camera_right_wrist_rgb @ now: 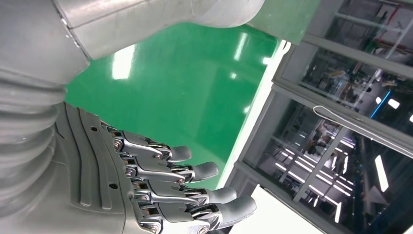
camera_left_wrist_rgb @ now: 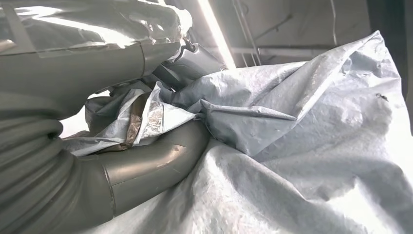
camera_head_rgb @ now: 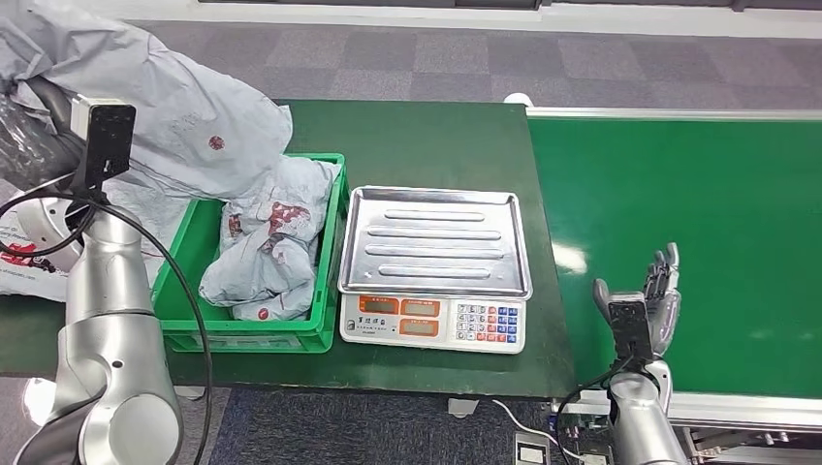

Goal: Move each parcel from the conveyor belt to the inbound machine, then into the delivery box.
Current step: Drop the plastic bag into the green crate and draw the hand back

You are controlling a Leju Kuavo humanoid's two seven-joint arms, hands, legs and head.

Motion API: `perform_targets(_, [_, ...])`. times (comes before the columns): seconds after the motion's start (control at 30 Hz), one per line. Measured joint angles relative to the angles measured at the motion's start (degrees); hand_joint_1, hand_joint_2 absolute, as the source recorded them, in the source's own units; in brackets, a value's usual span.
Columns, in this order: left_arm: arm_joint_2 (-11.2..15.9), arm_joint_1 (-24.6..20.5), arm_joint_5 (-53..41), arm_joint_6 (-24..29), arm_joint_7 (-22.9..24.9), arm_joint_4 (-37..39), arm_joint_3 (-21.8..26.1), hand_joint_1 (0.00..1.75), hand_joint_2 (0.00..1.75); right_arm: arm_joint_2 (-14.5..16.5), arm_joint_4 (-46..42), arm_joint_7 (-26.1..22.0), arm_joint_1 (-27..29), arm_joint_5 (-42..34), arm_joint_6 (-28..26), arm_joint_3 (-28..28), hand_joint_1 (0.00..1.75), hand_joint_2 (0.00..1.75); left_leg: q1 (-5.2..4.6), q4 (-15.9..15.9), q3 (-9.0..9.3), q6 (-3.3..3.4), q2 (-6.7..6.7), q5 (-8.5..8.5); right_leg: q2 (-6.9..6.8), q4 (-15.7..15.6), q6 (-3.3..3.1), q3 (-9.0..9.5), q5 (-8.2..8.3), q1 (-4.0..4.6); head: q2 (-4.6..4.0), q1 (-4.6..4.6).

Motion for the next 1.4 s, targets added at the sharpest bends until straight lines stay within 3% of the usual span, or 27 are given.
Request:
perform_targets(0.1, [0.32, -0.48, -0.6, -0.24, 0.7, 1.63, 0.52, 1.75, 1.75, -0.01, 0.04, 0.0, -0.08, 0.01, 0.03, 0.03, 0.0, 1.75, -0.01, 0.01, -0.01, 0.01, 0.02, -0.03, 0.02, -0.01, 0.0, -0.04, 0.0, -0.01, 0.0, 0.0])
perform_targets(0.17, [1.68, -2.19, -5.89, -3.48, 6.66, 5.77, 0.42, 1.75, 1.75, -0.07, 0.26, 0.01, -0.28, 0.15, 0.4, 0.05, 0.0, 1.75, -0.01, 0.01, -0.01, 0.02, 0.03, -0.04, -0.01, -0.02, 0.0, -0.05, -0.01, -0.01, 0.0, 0.01])
perform_targets(0.3, [7.29, -7.32, -20.92, -17.87, 36.87, 19.27, -2.12, 1.75, 1.75, -0.33, 1.38, 0.01, -1.42, 0.26, 1.19, 0.51, 0.0, 1.75, 0.0, -0.02, 0.01, -0.12, 0.27, 0.07, 0.2, 0.0, -0.13, -0.17, 0.12, 0.08, 0.0, 0.0])
perform_targets(0.33, [8.36, -8.14, -22.15, -21.13, 42.85, 21.63, -2.75, 1.75, 1.75, -0.49, 1.67, 0.01, -1.55, 0.19, 1.21, 0.63, 0.0, 1.75, 0.02, -0.02, 0.0, -0.17, 0.36, 0.1, 0.31, 0.01, -0.18, -0.2, 0.17, 0.12, 0.0, 0.0])
perform_targets(0.4, [10.16, -9.52, -23.77, -28.06, 48.73, 25.7, -4.1, 1.75, 1.75, -0.88, 2.21, 0.02, -1.66, -0.1, 1.12, 0.82, 0.0, 1.75, 0.06, -0.02, -0.01, -0.2, 0.41, 0.12, 0.39, 0.02, -0.22, -0.23, 0.22, 0.19, 0.0, 0.0])
perform_targets(0.53, [12.26, -11.11, -24.78, -37.68, 51.28, 30.72, -6.74, 1.75, 1.75, -1.16, 3.12, 0.0, -2.0, -0.52, 0.75, 1.09, 0.0, 1.75, 0.11, -0.02, -0.04, -0.21, 0.35, 0.13, 0.33, 0.01, -0.22, -0.23, 0.2, 0.19, 0.0, 0.0])
perform_targets(0.67, [12.67, -12.14, -24.79, -50.61, 54.01, 33.77, -11.8, 1.75, 1.75, -1.17, 3.5, 0.0, -2.1, -0.5, 0.4, 1.1, 0.0, 1.75, 0.11, -0.02, -0.06, -0.19, 0.31, 0.11, 0.31, 0.01, -0.2, -0.23, 0.17, 0.12, 0.0, 0.0])
perform_targets(0.73, [12.43, -12.18, -24.79, -54.22, 53.94, 34.62, -14.61, 1.75, 1.75, -1.18, 3.54, 0.0, -2.07, -0.39, 0.31, 1.1, 0.0, 1.75, 0.11, -0.01, -0.06, -0.18, 0.32, 0.1, 0.33, 0.01, -0.2, -0.25, 0.17, 0.1, 0.0, 0.0])
perform_targets(1.07, [10.29, -12.17, -24.79, -58.47, 50.86, 36.61, -26.84, 1.75, 1.75, -1.19, 3.51, 0.0, -1.13, 0.14, 0.21, 1.1, 0.0, 1.75, 0.09, 0.0, -0.06, -0.18, 0.31, 0.1, 0.32, 0.0, -0.18, -0.24, 0.18, 0.08, 0.0, 0.0])
perform_targets(1.4, [10.03, -12.17, -24.79, -58.55, 50.75, 37.16, -29.26, 1.75, 1.75, -1.27, 3.51, 0.0, -0.93, 0.15, 0.21, 1.1, 0.0, 1.75, 0.1, 0.0, -0.06, -0.18, 0.33, 0.1, 0.34, 0.0, -0.18, -0.25, 0.18, 0.08, 0.0, 0.0])
